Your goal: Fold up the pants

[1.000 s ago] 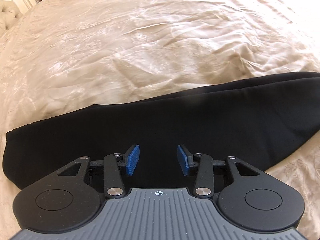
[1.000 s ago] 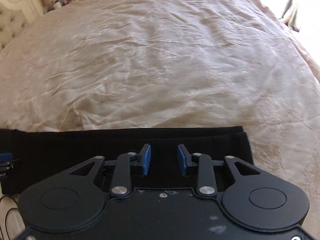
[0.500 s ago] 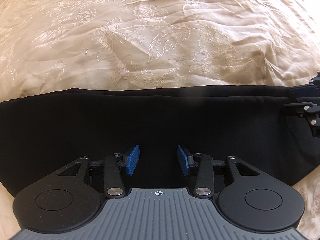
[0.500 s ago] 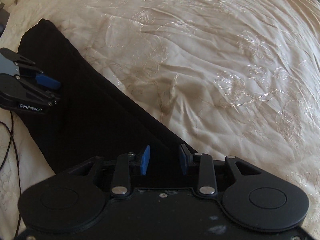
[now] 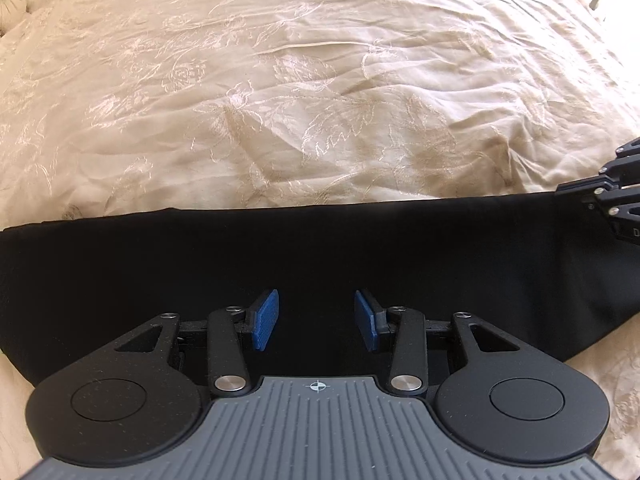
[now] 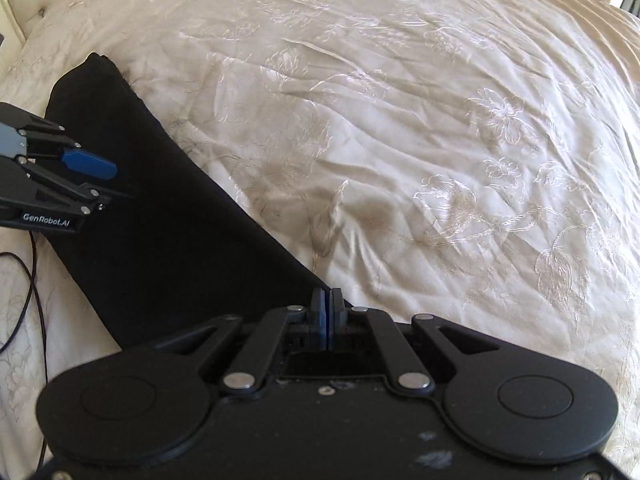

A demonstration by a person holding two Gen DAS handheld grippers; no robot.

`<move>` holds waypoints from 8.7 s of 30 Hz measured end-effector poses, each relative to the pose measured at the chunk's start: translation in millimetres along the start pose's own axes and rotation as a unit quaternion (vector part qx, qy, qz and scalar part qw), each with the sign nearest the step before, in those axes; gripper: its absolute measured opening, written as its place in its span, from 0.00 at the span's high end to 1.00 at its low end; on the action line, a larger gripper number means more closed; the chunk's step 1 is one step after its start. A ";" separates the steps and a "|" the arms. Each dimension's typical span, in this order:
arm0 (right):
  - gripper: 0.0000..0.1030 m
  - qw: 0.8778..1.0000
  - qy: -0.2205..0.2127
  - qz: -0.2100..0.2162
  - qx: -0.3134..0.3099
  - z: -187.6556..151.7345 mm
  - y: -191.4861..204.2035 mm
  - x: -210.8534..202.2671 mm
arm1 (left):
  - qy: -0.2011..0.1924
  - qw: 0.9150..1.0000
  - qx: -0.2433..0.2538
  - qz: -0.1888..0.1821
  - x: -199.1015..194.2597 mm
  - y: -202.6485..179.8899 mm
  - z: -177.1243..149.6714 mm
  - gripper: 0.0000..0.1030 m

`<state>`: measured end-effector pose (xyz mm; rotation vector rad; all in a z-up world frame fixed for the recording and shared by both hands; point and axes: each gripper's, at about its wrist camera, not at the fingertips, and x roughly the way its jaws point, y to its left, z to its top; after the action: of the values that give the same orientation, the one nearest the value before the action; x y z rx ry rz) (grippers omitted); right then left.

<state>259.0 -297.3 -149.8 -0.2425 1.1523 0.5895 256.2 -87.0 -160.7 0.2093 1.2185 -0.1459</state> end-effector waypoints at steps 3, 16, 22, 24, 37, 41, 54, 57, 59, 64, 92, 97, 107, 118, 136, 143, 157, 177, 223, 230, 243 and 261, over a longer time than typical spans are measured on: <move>0.98 1.000 0.005 -0.015 -0.005 -2.0 3.4 11.8 | -0.001 1.000 0.003 0.002 3.8 -6.5 8.2 0.60; 0.75 0.966 -0.089 -0.098 0.220 -46.5 -26.2 -54.0 | 0.043 0.996 0.080 0.021 29.1 -45.4 16.8 0.59; 0.74 0.909 -0.109 -0.153 0.372 -125.5 -64.4 -112.2 | -0.019 0.992 0.124 -0.003 -13.4 -90.1 23.3 0.59; 0.74 0.894 -0.100 -0.171 0.401 -151.0 -72.6 -121.0 | -0.025 0.990 0.138 -0.028 -18.5 -111.5 22.8 0.59; 0.66 0.864 -0.063 -0.168 0.470 -208.7 -102.1 -104.1 | 0.004 0.974 0.225 -0.003 29.3 -188.0 11.3 0.57; 0.61 0.863 -0.056 -0.143 0.481 -211.1 -114.2 -85.4 | 0.015 0.980 0.198 -0.008 32.3 -176.6 18.5 0.54; 0.48 0.862 -0.076 -0.043 0.499 -222.9 -161.0 -52.7 | 0.015 0.980 0.197 0.002 32.2 -180.8 21.6 0.54; 0.49 0.866 -0.080 -0.025 0.493 -224.0 -168.5 -49.6 | 0.017 0.981 0.194 -0.002 31.5 -179.2 21.4 0.54; 0.63 0.868 -0.078 -0.021 0.489 -225.3 -170.1 -51.3 | 0.017 0.981 0.194 -0.002 31.5 -179.2 21.8 0.54; 0.79 0.849 -0.108 -0.006 0.518 -233.3 -163.0 -70.9 | 0.020 0.981 0.195 -0.002 30.6 -179.0 23.6 0.54; 0.79 0.854 -0.141 -0.074 0.495 -185.7 -117.3 -140.1 | 0.051 0.985 0.157 -0.049 4.4 -189.8 6.6 0.54; 0.79 0.858 -0.144 -0.077 0.487 -174.6 -106.4 -147.5 | 0.054 0.983 0.170 -0.049 25.2 -194.0 6.0 0.54; 0.79 0.885 -0.179 -0.073 0.423 -91.2 -29.1 -166.8 | -0.006 0.995 0.093 -0.038 -15.6 -97.9 31.0 0.54; 0.79 0.914 -0.138 -0.034 0.379 17.5 106.6 -56.2 | 0.005 0.999 0.041 -0.021 -31.1 46.8 -14.1 0.54; 0.69 0.931 -0.102 -0.073 0.342 38.1 172.2 12.5 | -0.002 0.998 0.030 -0.063 -32.3 126.7 -30.0 0.54; 0.69 0.922 -0.109 -0.085 0.363 3.3 175.6 -30.7 | -0.007 0.994 0.029 -0.103 -36.3 84.3 -16.7 0.54; 0.71 0.904 -0.094 -0.112 0.401 -59.1 104.4 -51.8 | 0.031 0.993 0.100 -0.053 17.6 3.1 -32.1 0.52; 0.96 0.890 -0.096 -0.079 0.438 -60.1 16.9 -25.1 | 0.044 0.996 0.081 -0.019 16.4 -3.6 -23.4 0.49; 0.84 0.949 -0.054 0.008 0.309 37.9 282.8 10.4 | 0.030 0.996 -0.077 0.034 -94.3 241.1 -144.8 0.48; 0.84 0.938 -0.032 -0.033 0.344 57.2 298.5 46.5 | 0.022 0.997 -0.074 0.011 -90.1 289.1 -143.3 0.48; 0.88 0.922 0.043 -0.075 0.378 52.3 299.8 90.2 | 0.028 0.992 -0.108 -0.058 -59.1 330.8 -130.1 0.48; 0.88 0.925 0.071 -0.090 0.364 75.0 309.8 111.5 | -0.001 0.964 -0.235 -0.126 -5.8 365.5 -124.0 0.23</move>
<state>177.2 28.4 -185.4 0.2528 1.3953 -0.0441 222.4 297.4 -166.4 -0.3613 1.2404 -0.0739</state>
